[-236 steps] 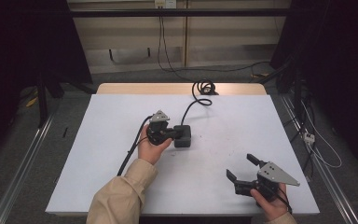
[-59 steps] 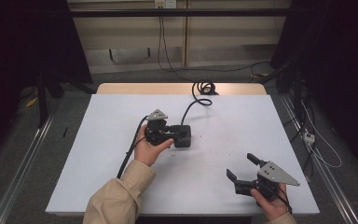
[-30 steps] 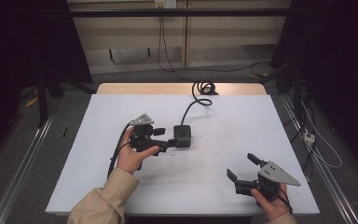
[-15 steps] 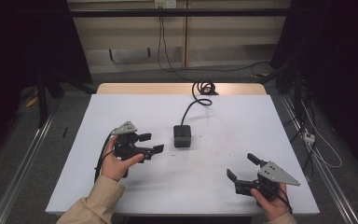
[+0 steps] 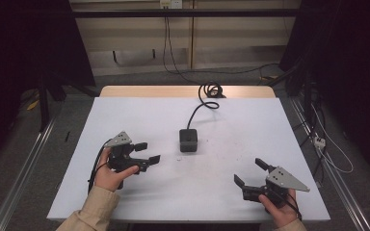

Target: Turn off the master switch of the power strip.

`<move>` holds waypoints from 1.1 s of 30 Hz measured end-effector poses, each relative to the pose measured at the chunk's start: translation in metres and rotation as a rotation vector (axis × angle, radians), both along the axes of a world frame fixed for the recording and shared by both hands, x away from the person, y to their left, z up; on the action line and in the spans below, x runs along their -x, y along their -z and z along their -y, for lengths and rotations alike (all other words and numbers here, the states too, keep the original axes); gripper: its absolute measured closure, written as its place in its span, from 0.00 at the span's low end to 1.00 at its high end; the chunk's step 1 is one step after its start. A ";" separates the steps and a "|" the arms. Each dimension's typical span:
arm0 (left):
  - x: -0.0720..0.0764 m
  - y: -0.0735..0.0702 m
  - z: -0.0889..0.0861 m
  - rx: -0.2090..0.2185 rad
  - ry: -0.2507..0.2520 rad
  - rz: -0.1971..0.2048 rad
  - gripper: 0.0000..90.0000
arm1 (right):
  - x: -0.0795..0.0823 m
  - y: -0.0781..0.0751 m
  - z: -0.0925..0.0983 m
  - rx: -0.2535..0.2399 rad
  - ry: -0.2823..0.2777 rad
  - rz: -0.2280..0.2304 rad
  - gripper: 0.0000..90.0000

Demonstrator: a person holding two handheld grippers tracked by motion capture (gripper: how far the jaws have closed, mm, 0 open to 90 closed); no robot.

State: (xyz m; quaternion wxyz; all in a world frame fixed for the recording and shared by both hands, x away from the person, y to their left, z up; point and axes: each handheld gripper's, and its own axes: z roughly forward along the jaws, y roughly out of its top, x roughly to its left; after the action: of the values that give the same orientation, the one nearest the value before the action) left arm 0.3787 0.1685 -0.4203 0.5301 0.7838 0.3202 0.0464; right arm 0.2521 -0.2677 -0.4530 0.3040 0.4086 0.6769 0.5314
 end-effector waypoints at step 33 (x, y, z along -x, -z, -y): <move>0.018 0.009 -0.042 -0.042 -0.039 0.028 0.19 | 0.001 -0.001 0.000 0.000 0.001 0.001 0.06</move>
State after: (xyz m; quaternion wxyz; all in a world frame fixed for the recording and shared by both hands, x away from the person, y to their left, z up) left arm 0.3610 0.2110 -0.4289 0.5170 0.7876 0.3268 0.0745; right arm 0.2515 -0.2678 -0.4524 0.3048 0.4086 0.6767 0.5313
